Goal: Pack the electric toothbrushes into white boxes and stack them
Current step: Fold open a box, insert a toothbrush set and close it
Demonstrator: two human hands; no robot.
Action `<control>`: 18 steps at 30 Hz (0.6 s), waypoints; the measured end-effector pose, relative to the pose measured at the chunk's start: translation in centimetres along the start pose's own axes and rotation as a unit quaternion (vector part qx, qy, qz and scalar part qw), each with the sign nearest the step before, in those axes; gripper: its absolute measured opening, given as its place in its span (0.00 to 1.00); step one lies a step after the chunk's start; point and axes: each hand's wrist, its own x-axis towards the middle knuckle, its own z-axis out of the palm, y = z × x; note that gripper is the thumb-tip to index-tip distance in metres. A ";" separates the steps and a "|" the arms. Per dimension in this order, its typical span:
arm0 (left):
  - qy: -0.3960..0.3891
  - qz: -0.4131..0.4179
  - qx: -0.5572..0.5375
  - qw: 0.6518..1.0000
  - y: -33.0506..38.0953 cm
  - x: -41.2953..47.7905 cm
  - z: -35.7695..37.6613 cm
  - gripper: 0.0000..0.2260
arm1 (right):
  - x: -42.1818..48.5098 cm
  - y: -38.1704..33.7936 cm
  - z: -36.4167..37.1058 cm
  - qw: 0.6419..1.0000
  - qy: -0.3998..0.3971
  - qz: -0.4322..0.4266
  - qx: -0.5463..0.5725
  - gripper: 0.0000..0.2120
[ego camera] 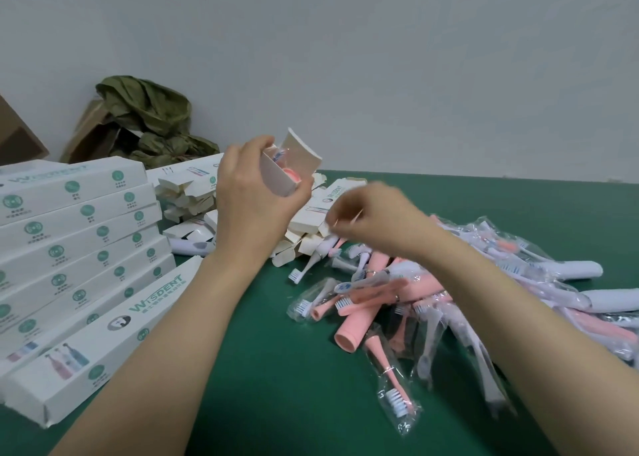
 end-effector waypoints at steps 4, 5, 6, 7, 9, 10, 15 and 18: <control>0.005 -0.003 -0.005 1.000 0.0 0.0 0.0 0.26 | -1.0 -0.8 3.2 0.949 -0.257 -0.079 -0.162 0.14; -0.001 0.001 -0.002 1.000 0.0 0.0 0.0 0.27 | -1.0 -0.9 3.9 0.944 -0.254 -0.085 -0.191 0.14; -0.004 0.005 0.002 1.000 0.0 -0.1 0.0 0.27 | -1.0 -0.9 4.4 0.942 -0.247 -0.092 -0.209 0.13; -0.006 0.009 0.005 1.000 0.0 -0.1 0.0 0.27 | -0.9 -0.8 4.5 0.942 -0.239 -0.100 -0.211 0.10; -0.005 0.011 0.005 1.000 -0.1 -0.2 0.0 0.27 | -0.9 -0.6 4.0 0.955 -0.218 -0.117 -0.164 0.06; -0.004 0.012 0.005 1.000 -0.1 -0.2 0.0 0.27 | -0.9 -0.5 3.5 0.966 -0.200 -0.118 -0.117 0.05; -0.008 0.014 0.010 1.000 0.0 -0.2 0.1 0.27 | -0.6 0.1 0.7 0.983 -0.115 -0.036 0.140 0.10; -0.008 0.011 0.006 1.000 -0.1 -0.3 0.1 0.27 | -0.6 0.0 0.3 0.937 -0.138 0.030 0.320 0.10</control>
